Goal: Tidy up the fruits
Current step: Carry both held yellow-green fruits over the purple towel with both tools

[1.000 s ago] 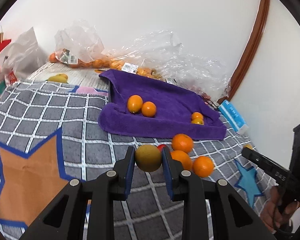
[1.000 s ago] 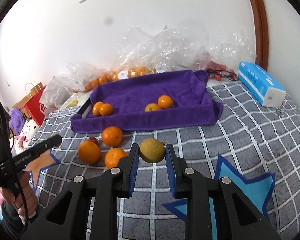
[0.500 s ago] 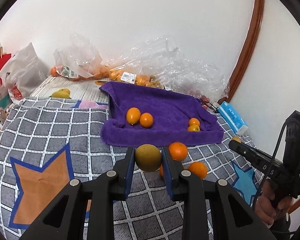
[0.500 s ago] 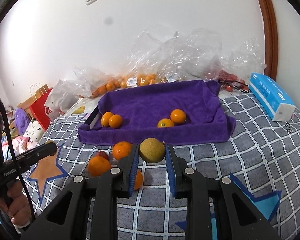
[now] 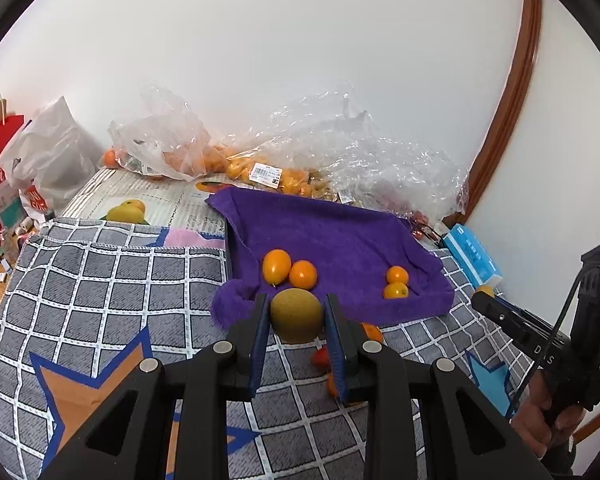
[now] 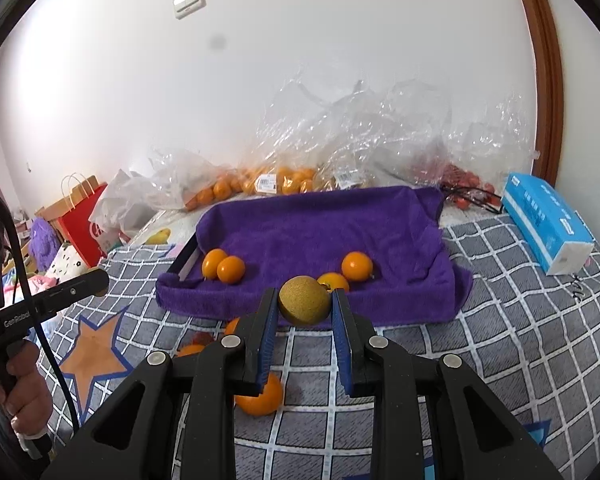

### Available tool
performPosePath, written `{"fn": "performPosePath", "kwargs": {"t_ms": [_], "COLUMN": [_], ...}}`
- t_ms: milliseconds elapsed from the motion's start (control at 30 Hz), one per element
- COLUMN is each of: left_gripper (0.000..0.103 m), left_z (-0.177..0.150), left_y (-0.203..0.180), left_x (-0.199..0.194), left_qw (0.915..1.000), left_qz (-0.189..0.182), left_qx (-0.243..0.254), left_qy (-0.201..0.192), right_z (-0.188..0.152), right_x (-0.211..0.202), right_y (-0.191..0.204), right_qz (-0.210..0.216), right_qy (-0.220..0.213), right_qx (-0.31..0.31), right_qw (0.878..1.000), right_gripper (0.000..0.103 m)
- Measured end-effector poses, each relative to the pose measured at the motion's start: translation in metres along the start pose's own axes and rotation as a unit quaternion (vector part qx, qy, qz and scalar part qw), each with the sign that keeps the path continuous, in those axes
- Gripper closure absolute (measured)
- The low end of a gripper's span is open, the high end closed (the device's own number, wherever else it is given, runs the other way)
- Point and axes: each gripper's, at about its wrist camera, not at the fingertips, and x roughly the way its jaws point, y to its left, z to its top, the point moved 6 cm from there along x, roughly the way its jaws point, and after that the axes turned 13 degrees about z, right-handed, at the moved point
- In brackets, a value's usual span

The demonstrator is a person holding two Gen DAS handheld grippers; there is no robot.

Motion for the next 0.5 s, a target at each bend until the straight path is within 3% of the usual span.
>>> {"fn": "performPosePath", "kwargs": {"t_ms": [500], "left_gripper": [0.078], "left_z": [0.027], "left_y": [0.019], "left_x": [0.015], "left_qw": [0.9995], "left_qz": [0.015], "left_qx": [-0.027], "left_qy": [0.002], "right_z": [0.018], "right_x": [0.001], "right_y": [-0.017], "right_qz": [-0.016], "right_qy": [-0.014], "right_qx": [0.005], "right_qw": [1.000], "right_gripper": [0.076]}}
